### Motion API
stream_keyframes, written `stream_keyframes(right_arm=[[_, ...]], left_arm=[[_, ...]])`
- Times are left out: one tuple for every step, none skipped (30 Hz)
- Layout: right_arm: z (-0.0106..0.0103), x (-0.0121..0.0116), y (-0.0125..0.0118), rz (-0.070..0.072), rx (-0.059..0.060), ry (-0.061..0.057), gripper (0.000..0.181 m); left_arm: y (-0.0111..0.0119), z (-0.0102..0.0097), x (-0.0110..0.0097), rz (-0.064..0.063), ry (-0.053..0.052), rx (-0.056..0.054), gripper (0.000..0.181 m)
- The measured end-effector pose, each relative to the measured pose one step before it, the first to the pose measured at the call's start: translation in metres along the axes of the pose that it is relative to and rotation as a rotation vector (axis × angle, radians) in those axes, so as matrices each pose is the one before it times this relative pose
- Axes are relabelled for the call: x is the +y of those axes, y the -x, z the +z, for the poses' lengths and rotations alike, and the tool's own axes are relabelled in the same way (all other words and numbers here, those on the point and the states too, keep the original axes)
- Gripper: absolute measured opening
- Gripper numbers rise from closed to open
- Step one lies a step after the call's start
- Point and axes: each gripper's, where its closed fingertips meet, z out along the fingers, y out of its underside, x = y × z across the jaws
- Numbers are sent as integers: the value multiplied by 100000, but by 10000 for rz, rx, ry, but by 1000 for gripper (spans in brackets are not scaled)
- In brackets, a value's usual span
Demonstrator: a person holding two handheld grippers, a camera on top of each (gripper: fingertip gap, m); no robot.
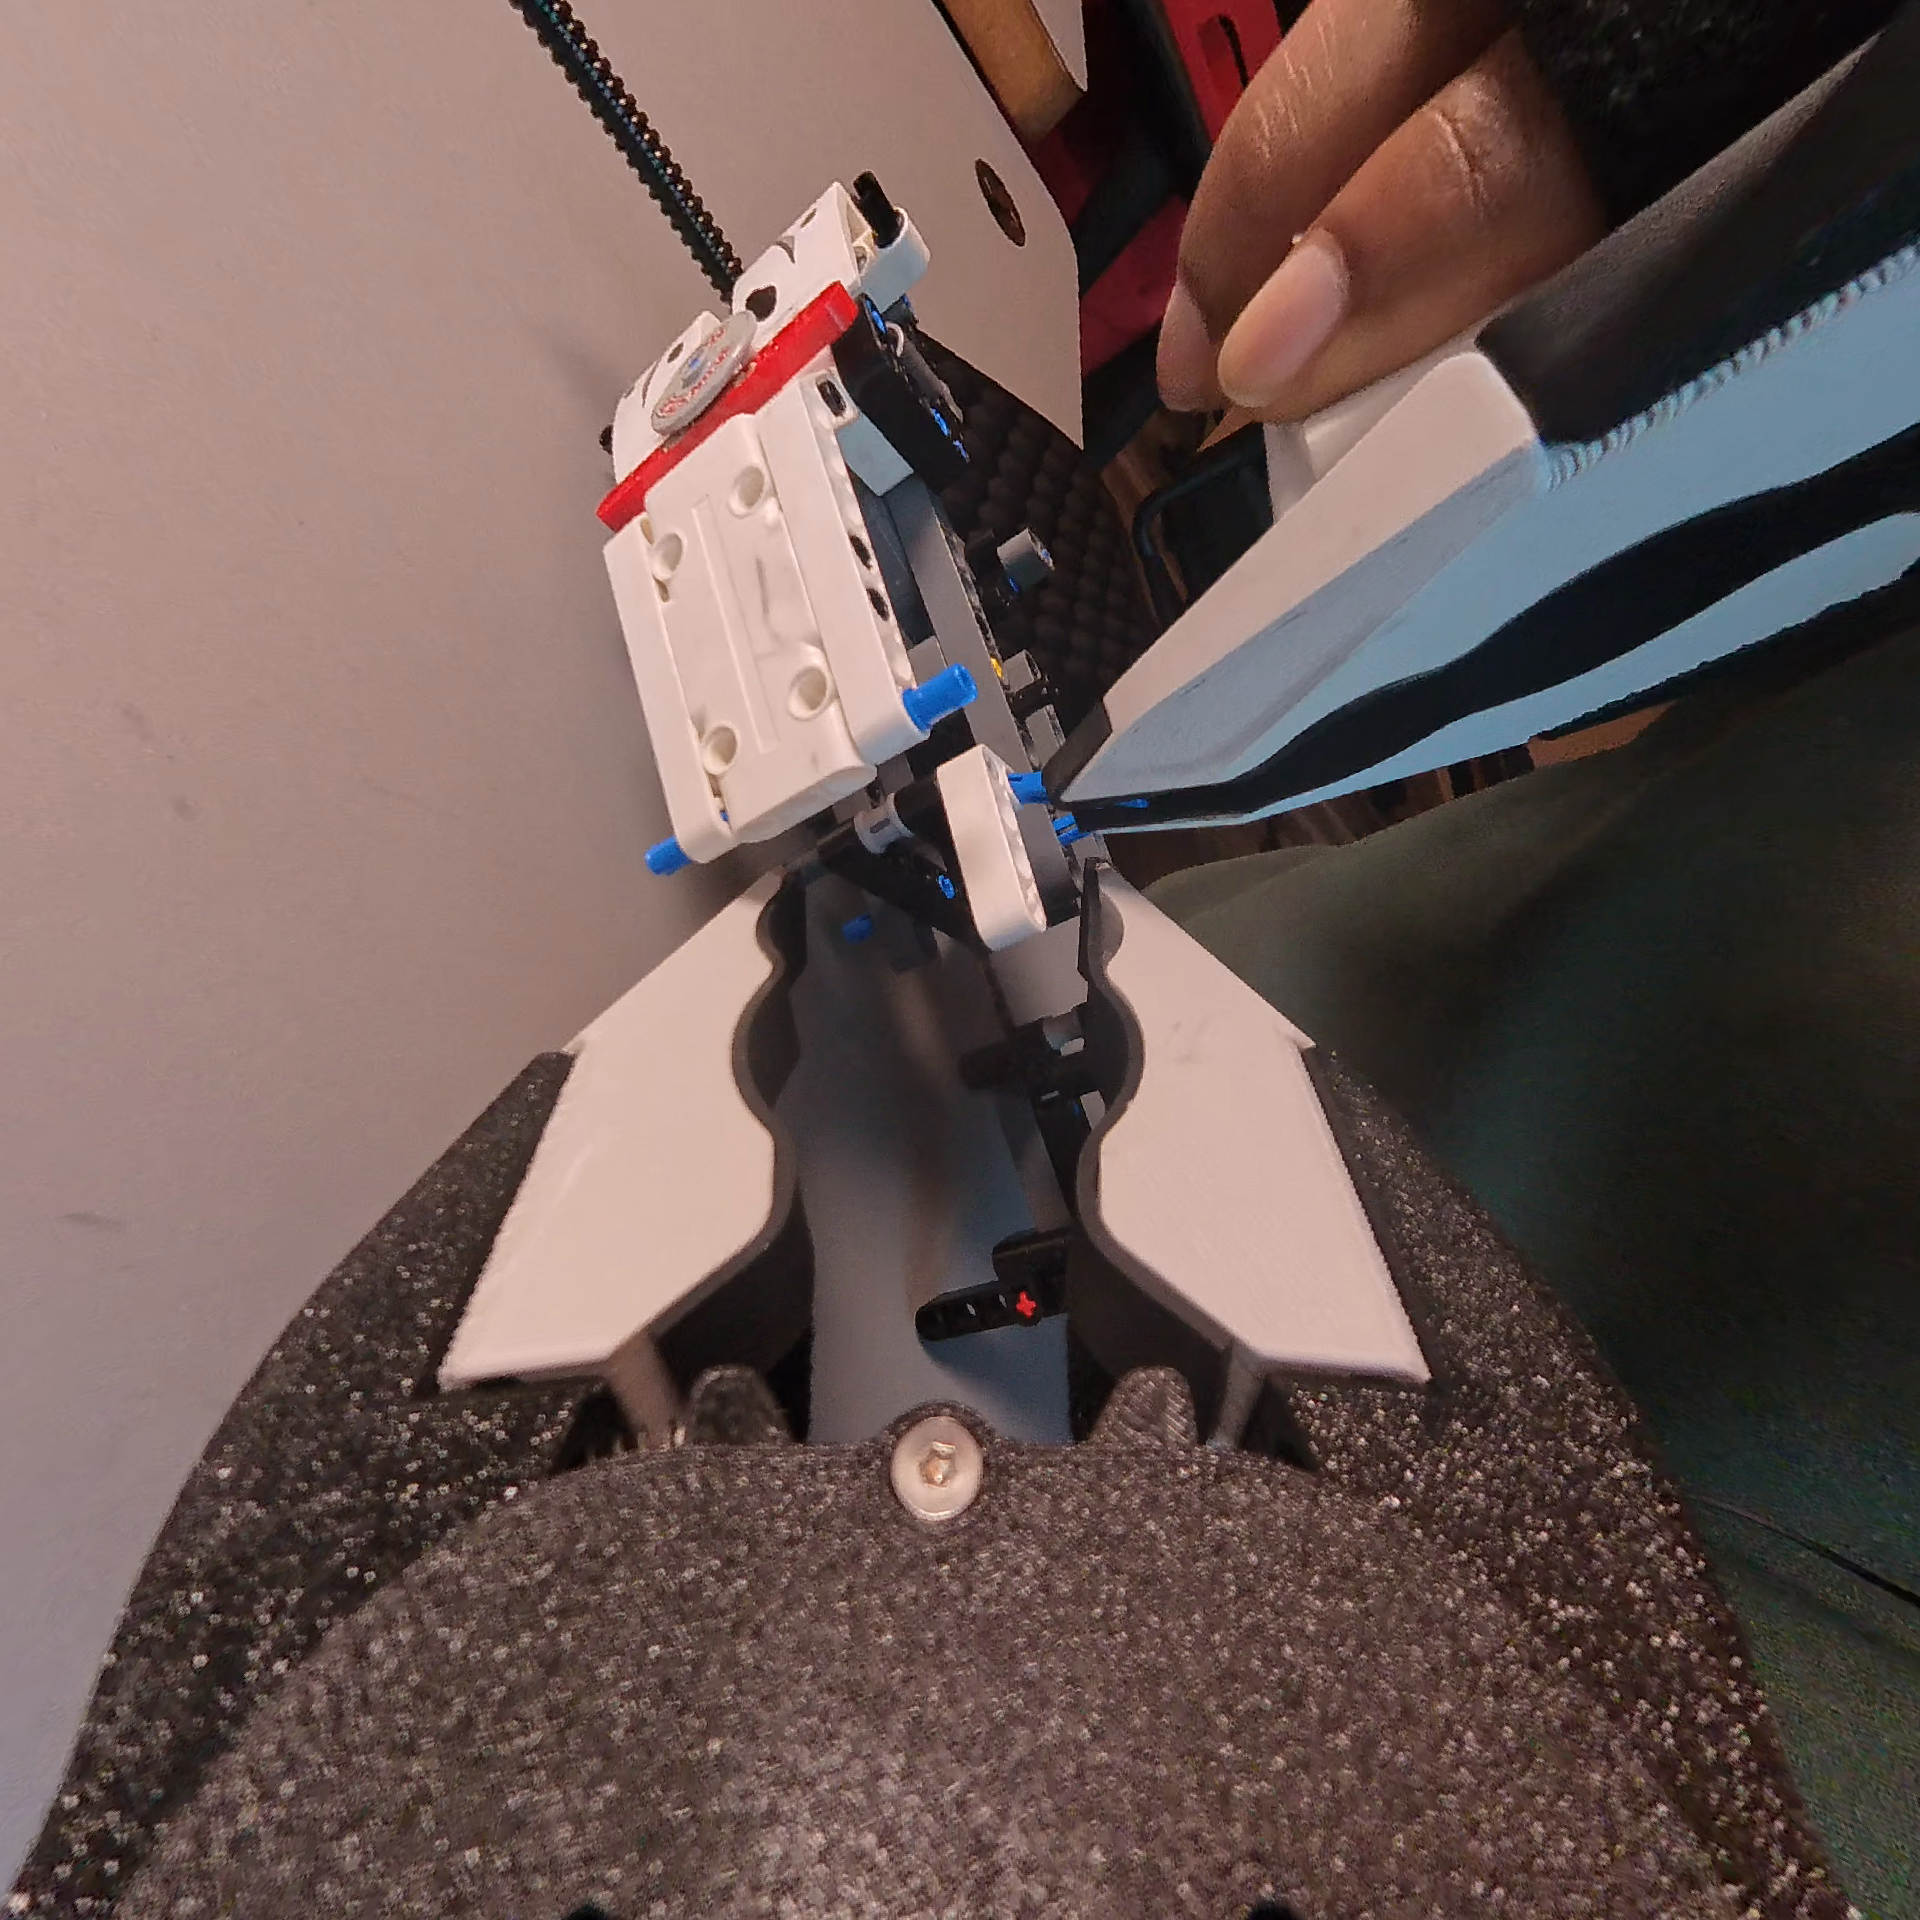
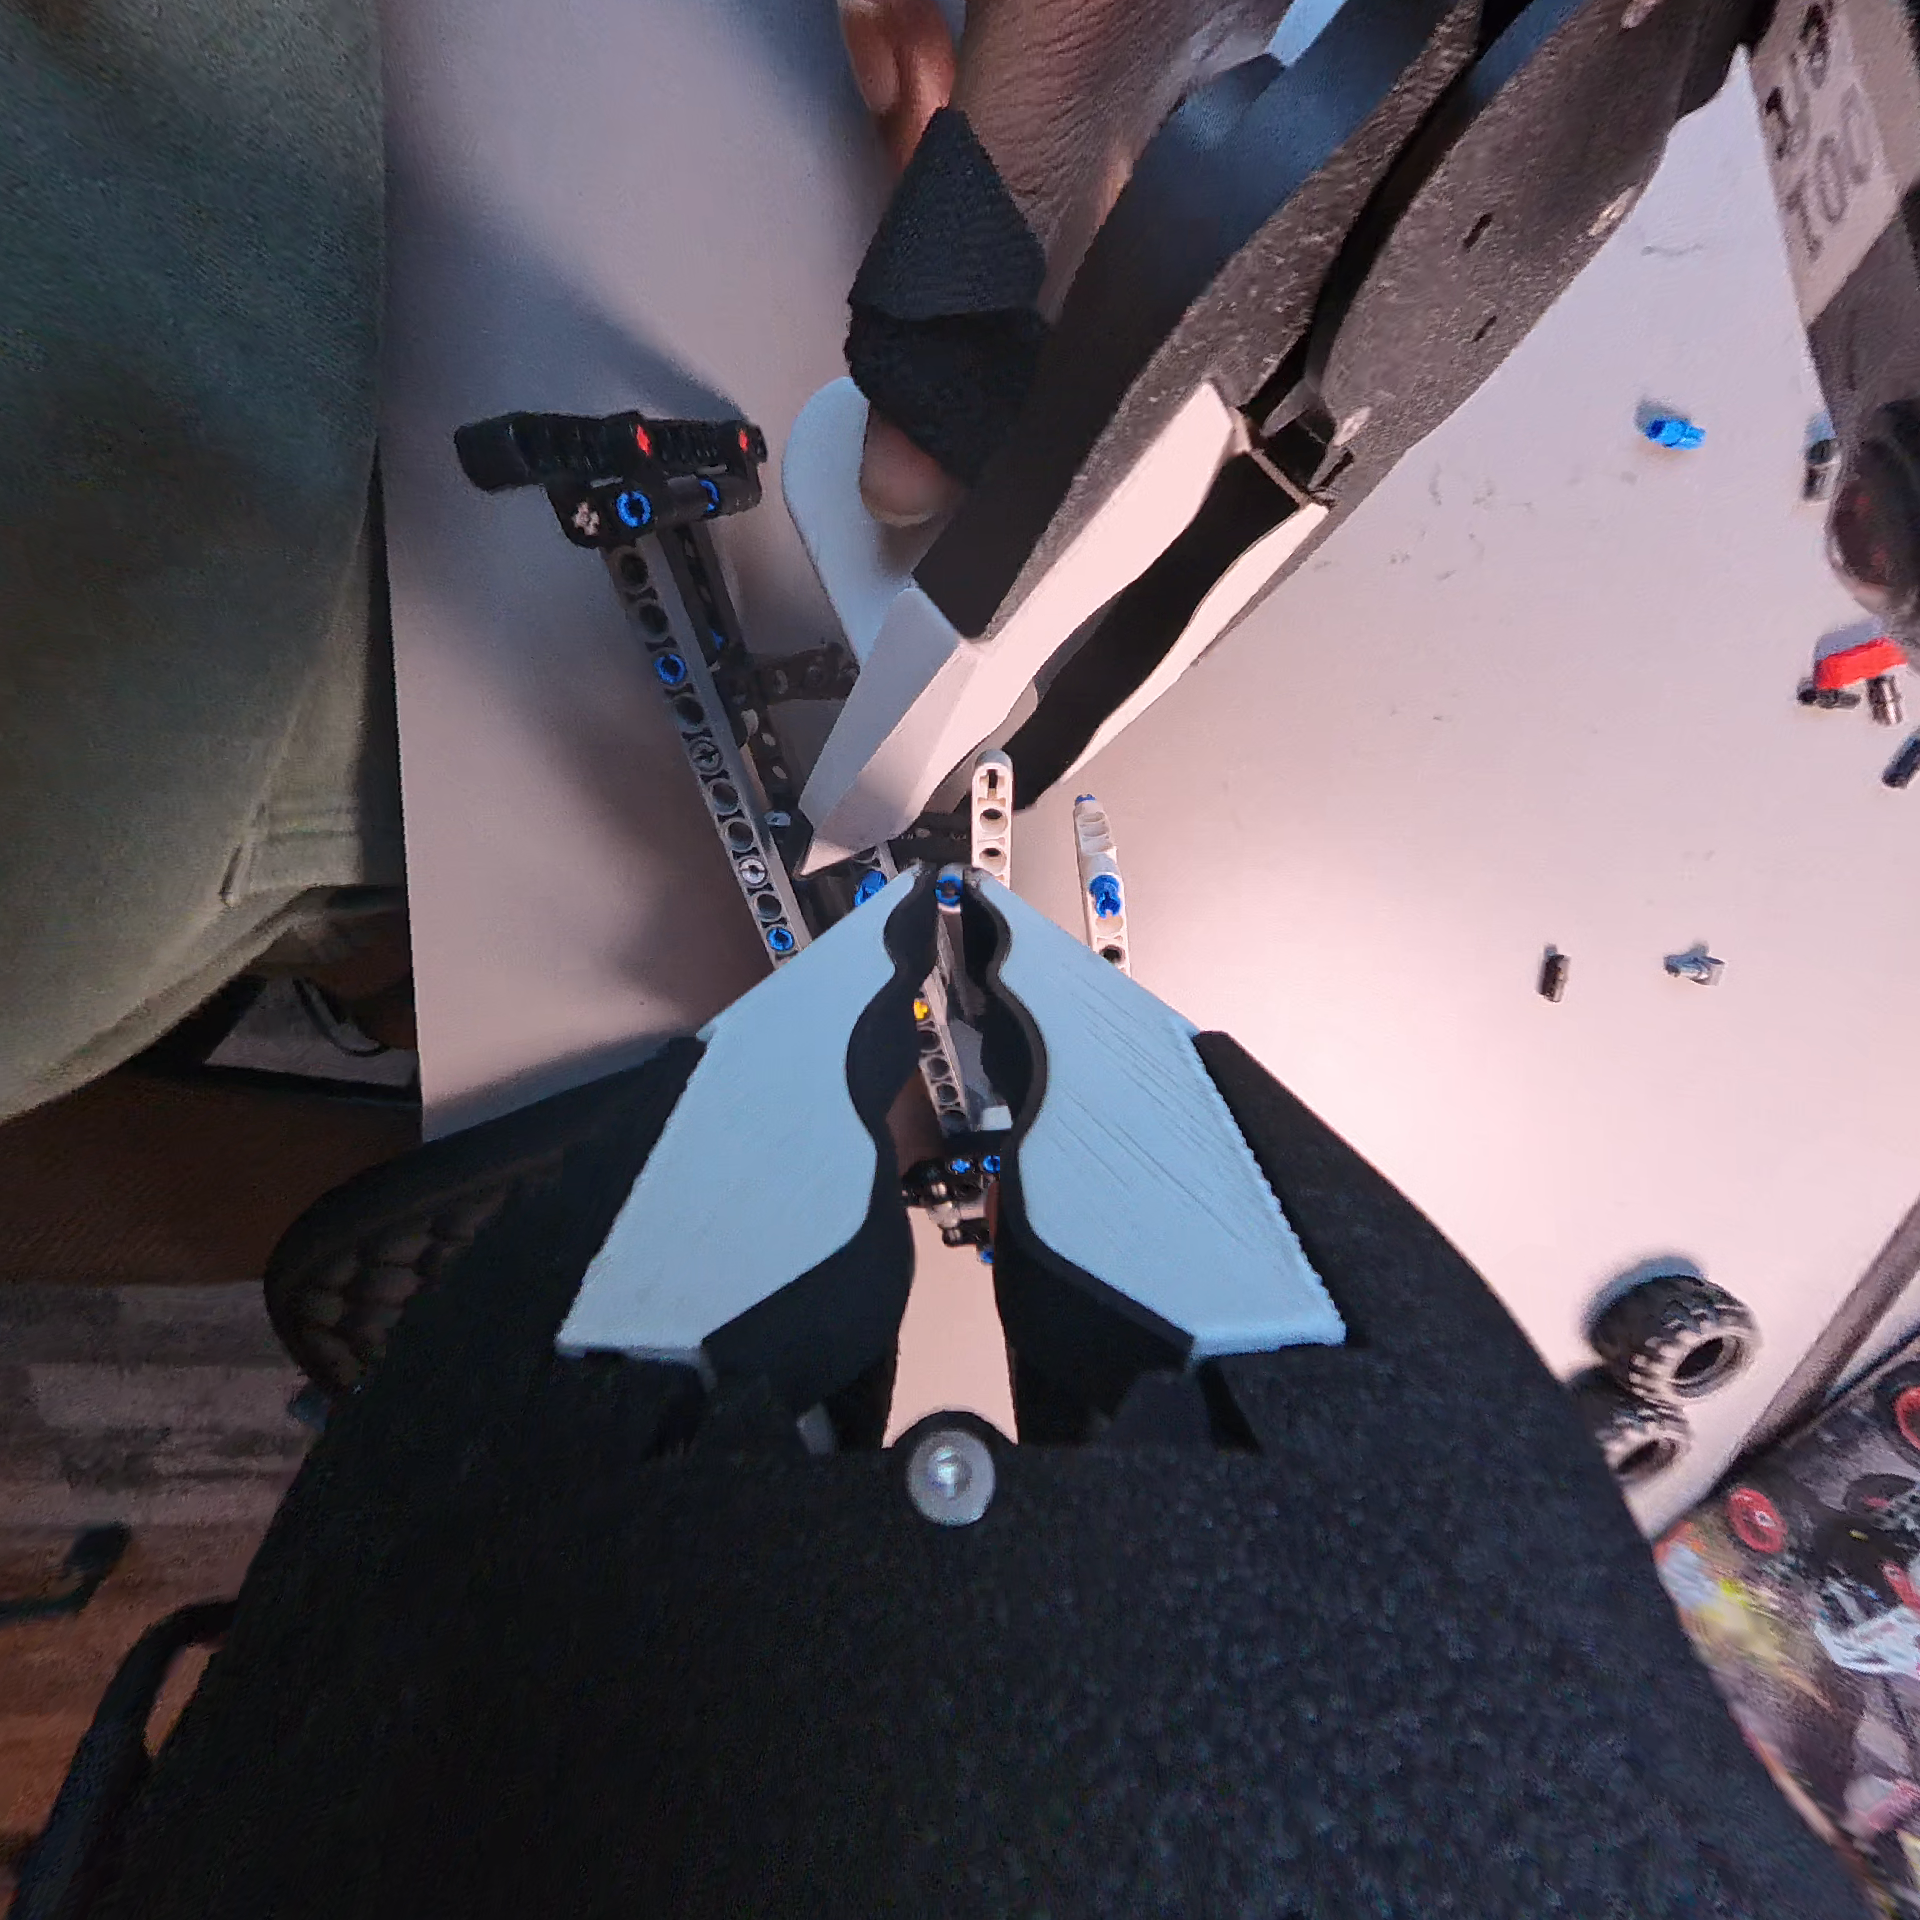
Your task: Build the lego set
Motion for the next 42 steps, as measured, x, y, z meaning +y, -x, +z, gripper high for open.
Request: stream_keyframes(right_arm=[[34,-67,-1,377,-39,-320,3],[42,-44,-36,529,-79,-377,3],[51,-71,7,497,-96,-420,3],[-22,-17,-53,404,-51,-401,3],[-119,23,-25,356,-59,-406,3],[-205,68,-57,396,-82,-437,3],[-213,33,-43,511,-105,-541,3],[-82,65,-41,424,-39,-569,3],[-54,28,-24,296,22,-570,3],[-58,34,-88,406,40,-500,3],[-59,6,-92,330,67,-498,3],[-45,64,-27,232,89,-464,4],[-69,58,32,81,106,-371,4],[-78,122,41,-101,155,-247,4],[-99,149,1,-42,149,-123,4],[-51,130,25,-125,152,-83,4],[-22,77,11,-129,166,-49,4],[4,-34,42,-125,151,-10,3],[31,-84,68,-154,131,40,4],[35,-83,19,-207,116,114,4],[8,-76,-24,-109,38,179,3],[26,-95,-16,-77,-16,141,3],[73,-78,-8,12,-53,105,3],[20,-58,-81,27,-32,54,3],[29,33,-109,-3,20,64,3],[38,44,-72,-31,26,60,4],[52,-27,-42,-21,25,44,4],[61,-20,-11,-70,29,80,4],[30,1,-79,-171,91,134,3],[14,34,-71,-220,121,225,4],[15,-4,-20,-323,114,266,3],[22,9,50,-363,55,330,3],[2,-8,70,-218,-45,342,3],[14,-7,74,-152,-122,311,3],[-20,-7,56,-136,-158,273,3],[-7,9,136,-77,-258,251,3],[-26,3,21,-115,-207,238,2],[25,17,-53,-144,-130,249,2],[41,-35,-145,-222,0,223,2],[68,-139,-83,-179,40,185,2],[114,-239,119,-180,-37,131,2],[159,-198,297,-122,-170,150,2]], left_arm=[[-10,4,6,15,-1,-9,52],[-12,1,-13,22,-13,-18,52],[-16,26,21,27,12,-19,52],[-4,-10,-5,6,-1,-8,52],[-15,-6,-37,-8,-22,8,52],[-41,2,-23,33,-13,-6,52],[-51,-7,-25,37,-7,9,52],[3,-15,-2,-11,4,20,52],[11,0,13,-65,3,50,52],[29,-10,-1,-60,-17,40,52],[22,-21,-32,-29,-19,13,52],[34,-17,-6,-21,5,5,52],[3,9,20,-29,-2,26,52],[-6,8,8,-13,4,12,52],[8,2,1,-13,0,5,52],[3,2,-4,-24,-7,13,52],[10,-1,16,-23,-2,10,52],[2,-3,1,-8,-3,4,52],[-9,12,0,23,7,-21,52],[4,12,5,31,19,-31,52],[0,-1,-18,4,-2,-18,52],[-9,-8,-14,-14,-11,-6,52],[2,4,-5,-5,6,-10,52],[20,-31,-15,-11,-18,0,52],[55,-66,-34,-38,-38,2,52],[58,-63,-24,-33,-25,2,52],[44,-44,-11,-27,-11,7,52],[30,-22,5,-16,7,7,52],[38,-34,-19,-18,-11,-1,52],[47,-25,-39,-21,-19,-6,52],[27,-35,-28,-3,-9,-18,52],[27,6,6,27,13,-33,52],[-17,15,34,34,17,-23,52],[-14,17,33,20,22,-11,52],[-21,5,15,28,11,-13,52],[-46,27,60,59,45,-24,52],[-43,38,47,44,22,-22,52],[1,1,-2,-11,-1,-6,52],[32,-41,-17,-34,-22,-7,52],[66,-69,-31,-7,-15,-36,52],[-1,-18,-4,59,11,-41,52],[-118,110,79,82,60,-15,52]])
